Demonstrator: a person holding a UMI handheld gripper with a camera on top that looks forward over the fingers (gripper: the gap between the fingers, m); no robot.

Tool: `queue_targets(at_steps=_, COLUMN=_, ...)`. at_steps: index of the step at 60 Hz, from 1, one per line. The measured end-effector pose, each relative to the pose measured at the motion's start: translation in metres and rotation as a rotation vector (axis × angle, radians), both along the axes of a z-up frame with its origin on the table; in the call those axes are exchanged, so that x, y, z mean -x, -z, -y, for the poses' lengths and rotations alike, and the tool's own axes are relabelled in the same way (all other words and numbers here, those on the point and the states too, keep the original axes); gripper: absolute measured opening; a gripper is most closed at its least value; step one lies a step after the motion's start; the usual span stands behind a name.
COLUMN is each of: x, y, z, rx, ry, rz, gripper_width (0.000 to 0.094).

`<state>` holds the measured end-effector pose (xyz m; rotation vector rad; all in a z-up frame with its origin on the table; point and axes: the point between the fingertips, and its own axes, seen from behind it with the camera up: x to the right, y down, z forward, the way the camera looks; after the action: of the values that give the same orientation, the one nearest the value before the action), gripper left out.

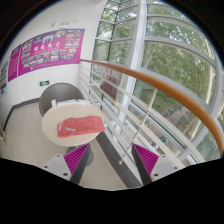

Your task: Fold towel

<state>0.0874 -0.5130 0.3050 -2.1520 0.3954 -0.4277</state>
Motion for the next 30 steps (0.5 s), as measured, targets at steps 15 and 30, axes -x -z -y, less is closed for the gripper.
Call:
queue_targets(at_steps=15, x=0.031, y=0.056, z=0.002, rx=0.058, ry=-0.031, rz=-0.047, gripper_width=0.0858)
queue_targets(at_steps=30, x=0.137, y=0.146, z=-0.077, rx=0.106, ry=-0.203, rz=-0.152, gripper_width=0.0859)
